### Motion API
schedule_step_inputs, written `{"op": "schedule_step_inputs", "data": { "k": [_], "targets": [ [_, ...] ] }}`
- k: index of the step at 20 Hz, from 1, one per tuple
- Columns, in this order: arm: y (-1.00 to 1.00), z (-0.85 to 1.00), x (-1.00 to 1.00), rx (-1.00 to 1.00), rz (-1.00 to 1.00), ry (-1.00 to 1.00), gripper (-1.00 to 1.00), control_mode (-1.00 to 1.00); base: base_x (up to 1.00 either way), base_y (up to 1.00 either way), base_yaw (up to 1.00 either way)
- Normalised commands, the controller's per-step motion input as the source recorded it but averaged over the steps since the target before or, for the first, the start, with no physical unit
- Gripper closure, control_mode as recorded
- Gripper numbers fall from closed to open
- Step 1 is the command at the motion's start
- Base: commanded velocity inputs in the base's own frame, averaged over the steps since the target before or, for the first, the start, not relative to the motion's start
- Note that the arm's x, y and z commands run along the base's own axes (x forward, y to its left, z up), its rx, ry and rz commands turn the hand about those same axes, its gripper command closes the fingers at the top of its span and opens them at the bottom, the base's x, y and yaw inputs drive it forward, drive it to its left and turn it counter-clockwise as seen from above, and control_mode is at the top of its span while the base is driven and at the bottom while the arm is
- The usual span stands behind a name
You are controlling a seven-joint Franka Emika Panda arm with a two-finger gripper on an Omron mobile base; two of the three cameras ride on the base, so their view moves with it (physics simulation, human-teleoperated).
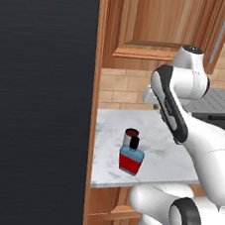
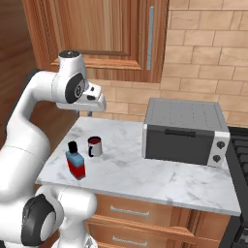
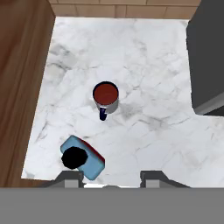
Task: Place the microwavable item in the microwave. Then, close the microwave door and press the start button.
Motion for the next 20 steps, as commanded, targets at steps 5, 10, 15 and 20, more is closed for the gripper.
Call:
{"op": "schedule_step_inputs", "data": {
  "k": [5,10,15,20],
  "targets": [
    [0.02,-0.28,-0.04,-0.03,0.00,0.00,-1.00,-1.00,0.00,0.00,0.00],
    [0.18,-0.85,0.25,-0.03,-0.03,0.17,-1.00,-1.00,0.00,0.00,0.00],
    [0.07,-0.50,0.65,0.00,0.00,0.27,-1.00,-1.00,0.00,0.00,0.00],
    [0.10,-0.47,0.49,0.00,0.00,0.20,-1.00,-1.00,0.00,0.00,0.00]
  ]
}}
